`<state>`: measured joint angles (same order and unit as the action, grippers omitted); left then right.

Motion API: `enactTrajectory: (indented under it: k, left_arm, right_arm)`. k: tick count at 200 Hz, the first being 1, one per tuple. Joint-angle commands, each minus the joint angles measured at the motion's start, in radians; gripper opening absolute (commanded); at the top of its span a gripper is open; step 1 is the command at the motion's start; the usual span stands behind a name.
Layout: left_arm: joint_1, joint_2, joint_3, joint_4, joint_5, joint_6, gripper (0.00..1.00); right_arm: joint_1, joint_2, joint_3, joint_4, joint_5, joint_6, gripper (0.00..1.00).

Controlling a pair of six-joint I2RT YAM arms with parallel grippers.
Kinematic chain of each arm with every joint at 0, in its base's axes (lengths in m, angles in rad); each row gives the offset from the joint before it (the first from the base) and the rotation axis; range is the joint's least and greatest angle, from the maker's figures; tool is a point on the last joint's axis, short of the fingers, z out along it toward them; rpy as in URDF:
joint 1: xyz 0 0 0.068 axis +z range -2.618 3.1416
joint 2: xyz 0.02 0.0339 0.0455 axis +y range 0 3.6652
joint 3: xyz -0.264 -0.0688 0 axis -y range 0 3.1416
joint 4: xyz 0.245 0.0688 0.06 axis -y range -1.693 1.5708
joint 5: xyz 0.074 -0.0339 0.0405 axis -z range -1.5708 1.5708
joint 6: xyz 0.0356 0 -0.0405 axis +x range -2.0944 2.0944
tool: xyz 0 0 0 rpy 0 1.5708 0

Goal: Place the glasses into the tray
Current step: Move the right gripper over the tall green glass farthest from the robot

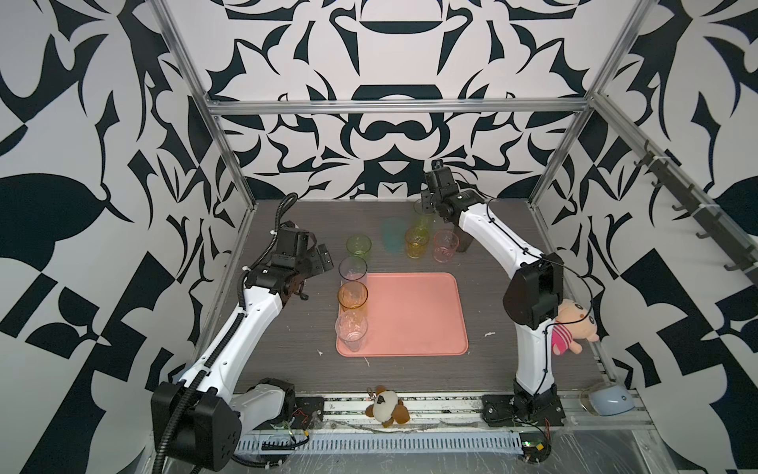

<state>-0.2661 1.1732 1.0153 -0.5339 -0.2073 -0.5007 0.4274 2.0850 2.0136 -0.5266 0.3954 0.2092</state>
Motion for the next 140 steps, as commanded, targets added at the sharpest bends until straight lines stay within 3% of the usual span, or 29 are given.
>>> enactTrajectory:
  k: [1,140]
  left_arm:
    - [0.002,0.01,0.037,0.019,0.017,-0.01,1.0]
    - [0.002,0.049,0.051,0.029,0.048,-0.026,0.99]
  right_arm:
    - [-0.026,-0.011,0.056,-0.021,-0.029,0.039,0.61]
    - [-0.078,0.135,0.165,-0.057,-0.133,0.079,0.6]
